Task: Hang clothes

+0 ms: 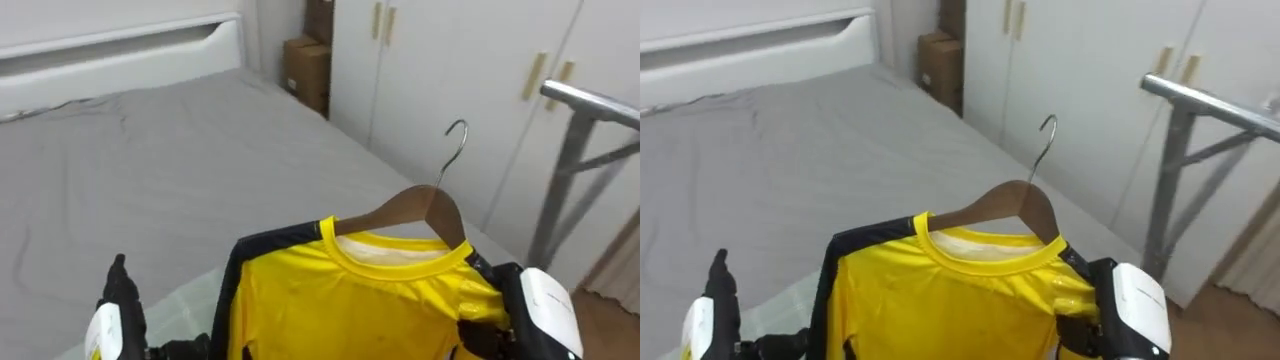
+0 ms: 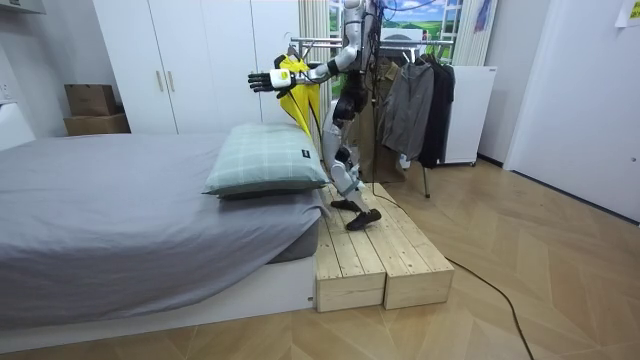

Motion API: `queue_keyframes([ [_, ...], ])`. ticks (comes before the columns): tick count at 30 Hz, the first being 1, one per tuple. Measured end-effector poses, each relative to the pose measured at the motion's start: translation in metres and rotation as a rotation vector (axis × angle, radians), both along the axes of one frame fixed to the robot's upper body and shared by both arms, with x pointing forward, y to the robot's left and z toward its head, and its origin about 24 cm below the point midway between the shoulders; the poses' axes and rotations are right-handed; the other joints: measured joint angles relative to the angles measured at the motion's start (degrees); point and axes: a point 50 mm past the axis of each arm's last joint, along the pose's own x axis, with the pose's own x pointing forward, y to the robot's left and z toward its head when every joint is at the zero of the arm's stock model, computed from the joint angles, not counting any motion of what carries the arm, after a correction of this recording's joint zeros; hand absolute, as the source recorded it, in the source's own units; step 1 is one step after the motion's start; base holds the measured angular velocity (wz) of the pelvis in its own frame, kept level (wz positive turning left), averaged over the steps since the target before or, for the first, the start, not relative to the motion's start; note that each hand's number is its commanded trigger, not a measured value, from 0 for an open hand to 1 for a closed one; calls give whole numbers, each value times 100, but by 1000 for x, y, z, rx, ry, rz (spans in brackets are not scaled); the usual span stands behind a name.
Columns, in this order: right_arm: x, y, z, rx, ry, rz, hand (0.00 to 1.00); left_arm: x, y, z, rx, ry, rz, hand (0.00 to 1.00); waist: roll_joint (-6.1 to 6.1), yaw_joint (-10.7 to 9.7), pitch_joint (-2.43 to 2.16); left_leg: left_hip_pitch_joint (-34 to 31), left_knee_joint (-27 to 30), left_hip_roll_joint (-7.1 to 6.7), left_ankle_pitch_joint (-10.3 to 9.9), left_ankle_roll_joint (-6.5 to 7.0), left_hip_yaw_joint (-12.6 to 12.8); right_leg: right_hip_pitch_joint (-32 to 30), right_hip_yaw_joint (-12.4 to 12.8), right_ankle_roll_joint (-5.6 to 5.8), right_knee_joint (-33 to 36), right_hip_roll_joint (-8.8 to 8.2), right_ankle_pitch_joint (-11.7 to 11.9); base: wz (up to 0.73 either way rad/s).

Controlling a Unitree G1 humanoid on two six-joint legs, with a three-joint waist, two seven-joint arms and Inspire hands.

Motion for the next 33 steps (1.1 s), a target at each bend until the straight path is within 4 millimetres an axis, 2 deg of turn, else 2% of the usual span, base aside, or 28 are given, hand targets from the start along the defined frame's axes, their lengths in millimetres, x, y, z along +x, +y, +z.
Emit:
queue_keyframes([
  [1, 2, 3, 3, -2, -13, 18, 100, 0, -1, 0, -3, -1, 1, 0, 5, 45, -7, 5, -683, -149, 37, -16, -455, 2, 338, 13, -52, 65, 53, -183],
  [2, 2, 3, 4, -3, -18, 21, 100, 0, -1, 0, -2, -3, 1, 0, 50, 42, -40, 4, -971, -195, 104, -79, -656, 15, 494, 36, -88, 104, 73, -170],
  [3, 2, 3, 5, -7, -20, 21, 100, 0, -1, 0, -2, -8, 4, 0, 91, 35, -108, 125, -1333, -334, 283, -83, -899, 11, 849, 90, -135, 192, 106, -138],
  [4, 3, 0, 8, -16, -30, 22, 100, 3, -3, 3, -3, -29, -5, 0, 186, -3, -128, 277, -1653, -389, 492, 106, -943, 3, 1086, 146, -186, 316, 139, -130],
  [5, 3, 0, 8, -16, -29, 21, 100, 6, -1, 5, 4, -40, -11, 0, 111, -17, -92, 338, -1694, -383, 523, 103, -816, 4, 1176, 165, -176, 314, 134, -99],
  [6, 1, 0, 8, -23, -29, 25, 100, 9, -2, 7, 15, -51, -18, 0, 54, -34, -63, 460, -1824, -400, 518, 167, -689, -5, 1181, 195, -228, 279, 136, -82],
  [8, -1, 0, 9, -25, -34, 27, 100, 8, -4, 6, 30, -47, -29, 0, 20, -51, -65, 574, -1922, -437, 474, 233, -474, 18, 989, 223, -365, 198, 145, -69],
  [9, -1, 1, 11, -23, -42, 28, 100, 8, -5, 5, 35, -44, -40, 0, 18, -77, -61, 621, -1992, -446, 459, 260, -380, 27, 952, 239, -412, 165, 153, -44],
  [12, -1, 1, 13, -24, -47, 21, 100, 8, -5, 5, 44, -42, -53, 0, 28, -151, -52, 749, -2146, -443, 448, 298, -233, 115, 1053, 291, -585, 162, 187, -24],
  [15, -1, -1, 13, -28, -39, 8, 100, 8, -5, 5, 46, -45, -45, 0, 76, -168, -29, 802, -2260, -404, 448, 296, -130, 125, 1121, 281, -665, 158, 210, -17],
  [20, 0, -1, 11, -27, -4, 4, 100, 8, 4, 6, 53, -51, -4, 0, 134, -59, -20, 817, -2373, -298, 451, 288, 163, 7, 1309, 249, -675, 265, 244, -26],
  [21, 0, -1, 11, -24, -3, 3, 100, 9, 8, 8, 56, -57, 12, 0, 131, 7, -21, 823, -2380, -275, 451, 287, 256, -26, 1274, 237, -677, 278, 251, -44],
  [23, 1, -1, 11, -22, -5, 3, 100, 9, 13, 9, 60, -63, 38, 0, 128, 137, -21, 896, -2431, -252, 450, 284, 440, -111, 702, 187, -686, 200, 275, -50],
  [24, 1, -1, 11, -21, -3, 4, 100, 9, 16, 10, 61, -66, 52, 0, 120, 190, -22, 939, -2453, -260, 449, 284, 507, -147, 119, 131, -699, 83, 263, -35],
  [25, 1, -1, 11, -23, -3, 6, 100, 9, 17, 10, 62, -69, 58, 0, 118, 200, -21, 957, -2472, -266, 449, 283, 520, -164, -129, 105, -694, 27, 248, -19],
  [26, 1, -1, 11, -23, 1, 7, 100, 10, 18, 11, 61, -75, 62, 0, 112, 188, -19, 956, -2481, -276, 447, 281, 503, -169, -236, 75, -688, -5, 229, -6],
  [28, 1, -1, 10, -24, 20, 2, 100, 16, 16, 15, 59, -95, 57, 0, 58, 194, -7, 953, -2481, -274, 448, 280, 493, -165, -139, 64, -687, 18, 229, -5],
  [33, 5, -1, 13, -32, 12, 4, 100, 20, 14, 18, 52, -112, 54, 0, -4, 183, -13, 974, -2482, -272, 449, 280, 529, -150, -121, 55, -700, 27, 240, -4],
])
